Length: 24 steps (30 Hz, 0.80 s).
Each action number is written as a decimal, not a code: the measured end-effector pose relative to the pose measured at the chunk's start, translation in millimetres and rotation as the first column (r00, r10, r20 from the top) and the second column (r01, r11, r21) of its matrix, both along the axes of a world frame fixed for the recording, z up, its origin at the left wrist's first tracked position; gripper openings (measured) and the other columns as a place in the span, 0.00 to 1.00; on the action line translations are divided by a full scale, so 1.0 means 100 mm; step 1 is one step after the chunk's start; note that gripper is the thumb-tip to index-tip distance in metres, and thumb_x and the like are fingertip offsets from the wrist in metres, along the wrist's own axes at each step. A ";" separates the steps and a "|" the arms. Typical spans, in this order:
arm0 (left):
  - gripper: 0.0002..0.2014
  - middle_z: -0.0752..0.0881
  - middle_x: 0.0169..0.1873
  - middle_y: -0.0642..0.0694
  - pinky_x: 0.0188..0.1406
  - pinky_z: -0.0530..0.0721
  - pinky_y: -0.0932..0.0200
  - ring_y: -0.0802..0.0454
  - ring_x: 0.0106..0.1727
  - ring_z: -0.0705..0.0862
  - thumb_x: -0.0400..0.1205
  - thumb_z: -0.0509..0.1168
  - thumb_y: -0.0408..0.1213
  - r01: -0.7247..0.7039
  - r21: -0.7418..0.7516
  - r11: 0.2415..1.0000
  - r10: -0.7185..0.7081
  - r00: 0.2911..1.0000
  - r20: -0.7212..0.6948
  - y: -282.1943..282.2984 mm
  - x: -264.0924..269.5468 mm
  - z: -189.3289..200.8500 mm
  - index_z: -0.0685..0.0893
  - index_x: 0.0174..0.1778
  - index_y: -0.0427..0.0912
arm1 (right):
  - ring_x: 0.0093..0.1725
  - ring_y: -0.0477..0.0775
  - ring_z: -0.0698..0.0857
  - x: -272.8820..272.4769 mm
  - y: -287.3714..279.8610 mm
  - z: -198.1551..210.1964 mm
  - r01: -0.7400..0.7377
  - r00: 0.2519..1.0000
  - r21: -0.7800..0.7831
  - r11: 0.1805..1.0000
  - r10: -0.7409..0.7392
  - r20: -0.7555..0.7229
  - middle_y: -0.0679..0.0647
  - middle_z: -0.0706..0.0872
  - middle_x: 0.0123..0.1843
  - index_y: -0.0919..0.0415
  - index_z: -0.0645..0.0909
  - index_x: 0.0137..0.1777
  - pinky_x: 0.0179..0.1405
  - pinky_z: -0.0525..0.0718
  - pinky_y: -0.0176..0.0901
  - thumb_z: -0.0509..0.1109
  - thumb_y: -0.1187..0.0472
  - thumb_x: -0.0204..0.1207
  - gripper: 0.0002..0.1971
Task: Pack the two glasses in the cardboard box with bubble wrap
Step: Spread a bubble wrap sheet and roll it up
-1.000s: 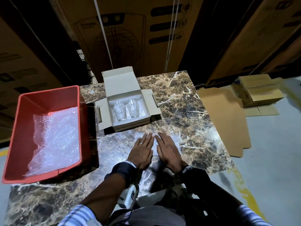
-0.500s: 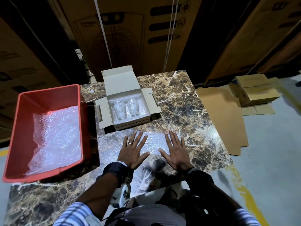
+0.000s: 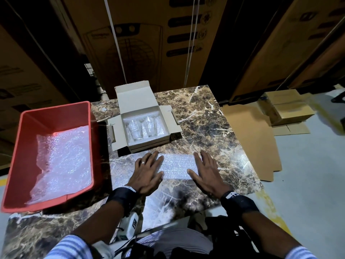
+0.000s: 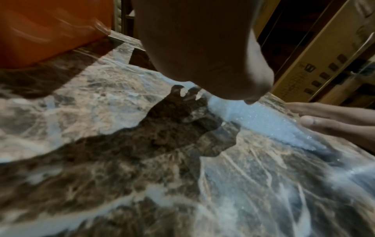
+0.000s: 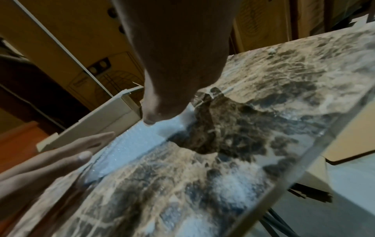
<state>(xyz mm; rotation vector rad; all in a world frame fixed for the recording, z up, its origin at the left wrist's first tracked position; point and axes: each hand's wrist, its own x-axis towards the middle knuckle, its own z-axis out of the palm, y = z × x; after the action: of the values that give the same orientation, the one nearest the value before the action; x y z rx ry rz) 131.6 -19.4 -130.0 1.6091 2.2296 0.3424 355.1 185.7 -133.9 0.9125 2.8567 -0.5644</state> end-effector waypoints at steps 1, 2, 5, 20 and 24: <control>0.31 0.56 0.89 0.46 0.81 0.56 0.38 0.43 0.87 0.55 0.90 0.46 0.60 -0.001 0.041 0.999 0.001 1.000 -0.005 0.03 0.00 0.04 0.57 0.90 0.55 | 0.88 0.59 0.52 -0.03 0.00 0.07 -0.013 0.999 0.014 1.000 0.014 -0.042 0.55 0.52 0.90 0.49 0.52 0.90 0.85 0.51 0.65 0.52 0.28 0.85 0.40; 0.29 0.62 0.85 0.46 0.78 0.61 0.38 0.43 0.83 0.60 0.90 0.49 0.57 0.002 0.078 0.997 -0.002 1.000 -0.007 0.06 0.00 0.07 0.61 0.88 0.55 | 0.85 0.59 0.59 -0.07 0.01 0.13 -0.041 0.997 0.027 0.999 0.043 -0.066 0.56 0.59 0.87 0.49 0.59 0.88 0.83 0.59 0.66 0.57 0.30 0.84 0.38; 0.24 0.73 0.69 0.49 0.67 0.70 0.43 0.47 0.69 0.71 0.86 0.58 0.54 0.049 0.122 0.991 -0.047 0.999 -0.020 0.19 0.06 0.15 0.71 0.78 0.56 | 0.70 0.51 0.70 -0.20 0.01 0.25 -0.220 0.975 0.014 0.975 0.220 -0.038 0.53 0.75 0.73 0.49 0.76 0.74 0.73 0.78 0.58 0.68 0.32 0.77 0.31; 0.16 0.82 0.56 0.47 0.54 0.73 0.49 0.42 0.57 0.79 0.76 0.66 0.43 0.130 -0.089 0.988 -0.135 0.989 -0.062 0.39 0.11 0.25 0.84 0.59 0.47 | 0.41 0.49 0.79 -0.27 0.12 0.28 -0.394 0.919 -0.081 0.915 0.391 -0.049 0.47 0.81 0.45 0.53 0.79 0.45 0.43 0.85 0.52 0.62 0.54 0.81 0.07; 0.12 0.86 0.54 0.47 0.53 0.77 0.53 0.45 0.57 0.82 0.81 0.65 0.42 0.082 -0.035 0.996 -0.080 0.996 0.045 0.36 0.04 0.26 0.88 0.57 0.46 | 0.40 0.48 0.74 -0.21 0.17 0.27 -0.398 0.917 -0.143 0.906 0.394 -0.058 0.46 0.77 0.45 0.51 0.74 0.50 0.41 0.79 0.45 0.59 0.41 0.83 0.14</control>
<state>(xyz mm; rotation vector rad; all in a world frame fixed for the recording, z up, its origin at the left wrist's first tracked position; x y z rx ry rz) 135.9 16.5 -104.1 1.6516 2.1198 0.3095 334.4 202.4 -106.9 0.2849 2.8530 -0.7327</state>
